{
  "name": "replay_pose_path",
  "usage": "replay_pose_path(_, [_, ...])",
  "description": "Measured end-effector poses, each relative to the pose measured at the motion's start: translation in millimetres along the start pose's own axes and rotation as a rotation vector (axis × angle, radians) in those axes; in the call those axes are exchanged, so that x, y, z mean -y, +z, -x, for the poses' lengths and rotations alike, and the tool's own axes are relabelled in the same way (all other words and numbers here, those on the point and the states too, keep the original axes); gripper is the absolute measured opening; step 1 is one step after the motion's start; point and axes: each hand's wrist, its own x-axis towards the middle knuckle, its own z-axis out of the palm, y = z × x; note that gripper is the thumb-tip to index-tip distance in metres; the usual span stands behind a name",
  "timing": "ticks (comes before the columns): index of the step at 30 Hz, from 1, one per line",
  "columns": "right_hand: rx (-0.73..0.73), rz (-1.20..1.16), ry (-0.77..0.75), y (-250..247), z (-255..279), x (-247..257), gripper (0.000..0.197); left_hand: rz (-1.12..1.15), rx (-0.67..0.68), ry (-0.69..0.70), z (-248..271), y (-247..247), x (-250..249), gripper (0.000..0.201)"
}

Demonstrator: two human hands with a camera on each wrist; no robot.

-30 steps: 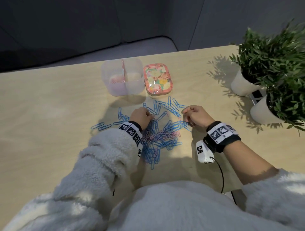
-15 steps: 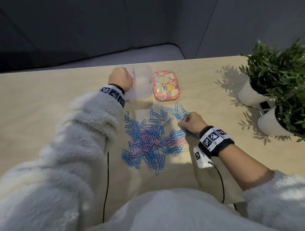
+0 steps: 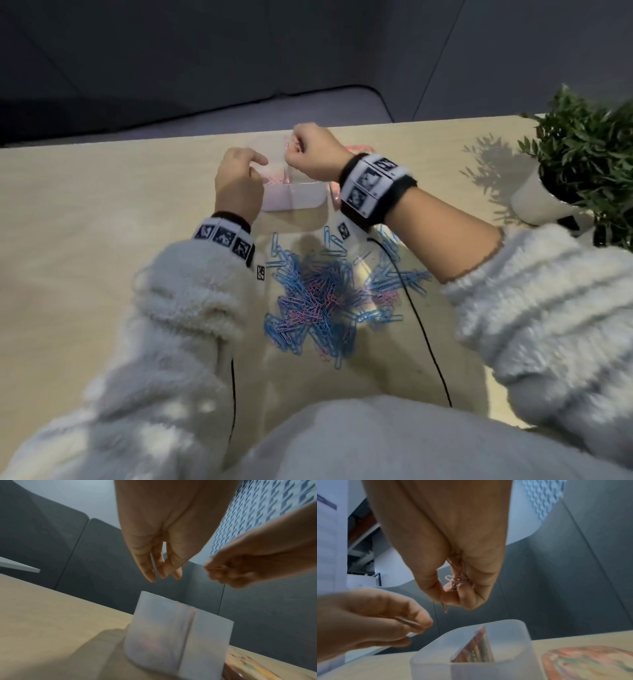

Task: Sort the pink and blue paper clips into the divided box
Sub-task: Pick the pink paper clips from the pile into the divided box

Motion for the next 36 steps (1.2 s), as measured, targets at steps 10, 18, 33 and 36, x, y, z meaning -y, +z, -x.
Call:
replay_pose_path(10, [0.198,-0.058,-0.008,40,-29,20,0.028,-0.104,0.383,0.099,97,14,25,0.021])
replay_pose_path(18, [-0.156,-0.59,0.128,-16,56,-52,0.025,-0.198,0.673,0.23,100,46,0,0.018])
replay_pose_path(33, [0.054,0.028,0.258,14,192,-175,0.019,-0.57,0.742,0.455,123,97,-41,0.031])
replay_pose_path(36, [0.048,0.054,0.251,16,195,-175,0.034,-0.553,0.692,0.411,122,97,-43,0.03])
